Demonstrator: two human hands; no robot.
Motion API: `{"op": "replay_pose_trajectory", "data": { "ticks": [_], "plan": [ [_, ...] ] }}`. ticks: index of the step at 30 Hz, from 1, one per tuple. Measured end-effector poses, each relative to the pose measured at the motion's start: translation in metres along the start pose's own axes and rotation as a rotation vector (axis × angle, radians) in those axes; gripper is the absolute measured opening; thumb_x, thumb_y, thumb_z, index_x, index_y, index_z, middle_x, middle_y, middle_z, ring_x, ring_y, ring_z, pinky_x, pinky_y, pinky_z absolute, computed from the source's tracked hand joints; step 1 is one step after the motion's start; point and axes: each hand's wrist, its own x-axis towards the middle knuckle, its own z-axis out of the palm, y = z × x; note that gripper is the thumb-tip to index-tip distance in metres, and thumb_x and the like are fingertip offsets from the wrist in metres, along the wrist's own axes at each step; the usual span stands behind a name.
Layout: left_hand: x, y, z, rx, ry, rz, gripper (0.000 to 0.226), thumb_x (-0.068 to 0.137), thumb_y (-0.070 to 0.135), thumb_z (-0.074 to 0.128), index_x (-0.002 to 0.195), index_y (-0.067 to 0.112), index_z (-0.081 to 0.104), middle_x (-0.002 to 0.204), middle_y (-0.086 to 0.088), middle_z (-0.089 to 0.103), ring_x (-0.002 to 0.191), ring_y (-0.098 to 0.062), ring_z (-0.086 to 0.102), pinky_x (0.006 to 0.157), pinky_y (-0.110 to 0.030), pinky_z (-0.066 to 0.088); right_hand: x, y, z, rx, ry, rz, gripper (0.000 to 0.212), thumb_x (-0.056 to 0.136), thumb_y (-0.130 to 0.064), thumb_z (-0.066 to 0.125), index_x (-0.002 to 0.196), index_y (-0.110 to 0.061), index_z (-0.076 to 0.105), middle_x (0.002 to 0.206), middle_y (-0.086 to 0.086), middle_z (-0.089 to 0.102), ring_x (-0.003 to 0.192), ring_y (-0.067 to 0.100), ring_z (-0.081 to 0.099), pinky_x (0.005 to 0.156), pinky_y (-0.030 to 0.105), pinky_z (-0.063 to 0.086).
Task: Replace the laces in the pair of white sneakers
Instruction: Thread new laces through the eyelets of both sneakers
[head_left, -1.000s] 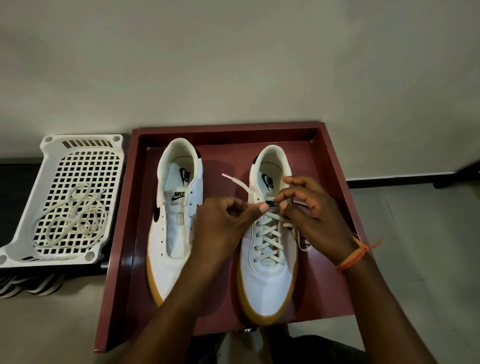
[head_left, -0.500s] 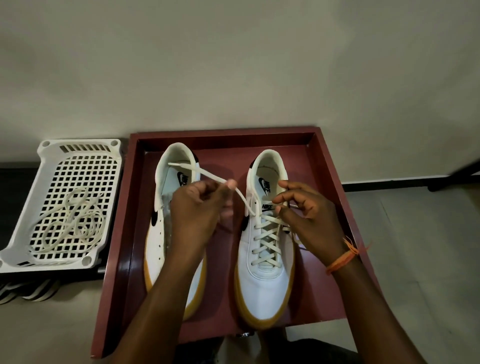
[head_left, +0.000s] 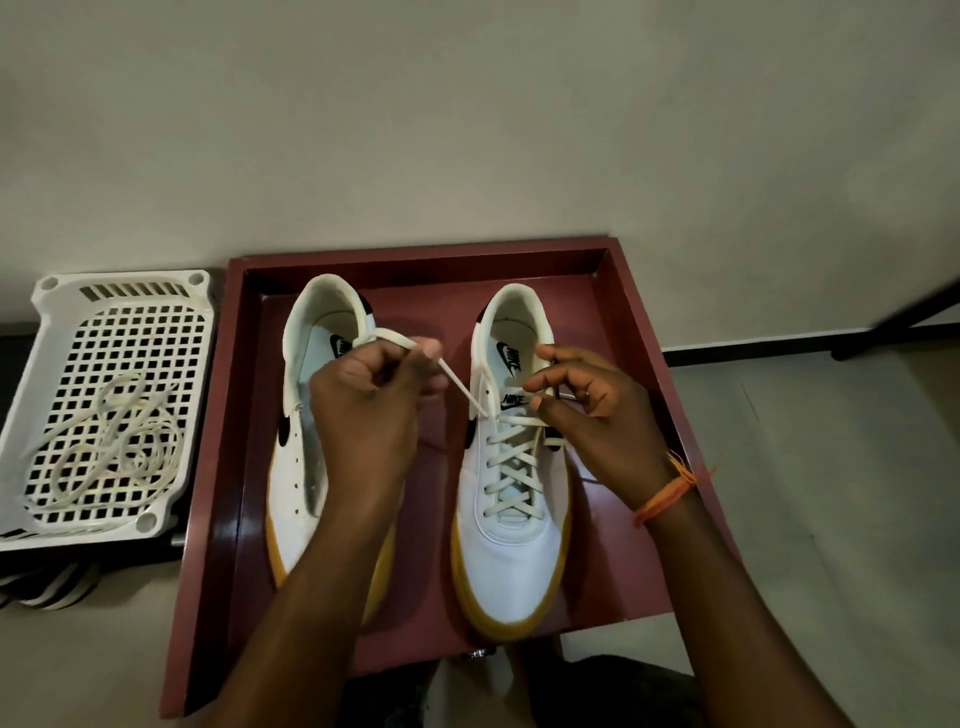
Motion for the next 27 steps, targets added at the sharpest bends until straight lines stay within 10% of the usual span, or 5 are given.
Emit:
{"op": "replay_pose_trajectory", "data": {
  "ticks": [6, 10, 18, 22, 27],
  "plan": [
    [-0.011, -0.014, 0.004, 0.431, -0.294, -0.156, 0.057, 0.071, 0.065, 0.074, 0.062, 0.01, 0.07, 0.056, -0.006, 0.067, 0.05, -0.022, 0.062, 0.057, -0.031, 0.053, 0.001, -0.001, -0.002, 0.081, -0.028, 0.018, 0.02, 0.083, -0.004, 0.073, 0.093, -0.021, 0.074, 0.127, -0.004, 0.062, 0.118, 0.002, 0.057, 0.097, 0.016, 0.046],
    [-0.017, -0.016, 0.013, 0.506, -0.181, 0.097, 0.03, 0.078, 0.04, 0.079, 0.059, 0.019, 0.071, 0.051, 0.008, 0.063, 0.05, -0.006, 0.06, 0.05, -0.017, 0.042, 0.001, 0.001, 0.001, 0.083, -0.017, 0.034, 0.019, 0.083, -0.004, 0.073, 0.093, -0.019, 0.075, 0.127, -0.005, 0.062, 0.118, 0.001, 0.057, 0.097, 0.018, 0.047],
    [0.008, 0.0, -0.006, -0.095, 0.027, 0.012, 0.018, 0.09, 0.023, 0.071, 0.073, 0.016, 0.07, 0.064, -0.003, 0.07, 0.066, -0.019, 0.07, 0.073, -0.037, 0.06, 0.001, -0.001, 0.0, 0.114, -0.005, 0.035, 0.022, 0.082, -0.001, 0.073, 0.09, -0.022, 0.075, 0.126, -0.005, 0.063, 0.115, 0.001, 0.059, 0.088, 0.018, 0.052],
    [0.004, -0.011, -0.005, 0.283, -0.204, -0.147, 0.053, 0.078, 0.062, 0.07, 0.065, 0.01, 0.07, 0.063, -0.008, 0.071, 0.06, -0.028, 0.069, 0.072, -0.052, 0.061, 0.0, 0.001, 0.002, 0.114, 0.007, 0.032, 0.022, 0.082, -0.002, 0.074, 0.09, -0.023, 0.075, 0.125, -0.007, 0.063, 0.117, 0.003, 0.059, 0.095, 0.026, 0.052],
    [-0.015, -0.012, 0.013, 0.495, -0.201, 0.007, 0.044, 0.073, 0.061, 0.075, 0.057, 0.02, 0.07, 0.05, 0.006, 0.064, 0.049, -0.007, 0.061, 0.053, -0.025, 0.048, 0.001, -0.002, 0.002, 0.085, 0.013, 0.029, 0.02, 0.082, -0.004, 0.074, 0.089, -0.024, 0.074, 0.124, -0.007, 0.063, 0.115, 0.001, 0.058, 0.093, 0.022, 0.052]
  ]
}}
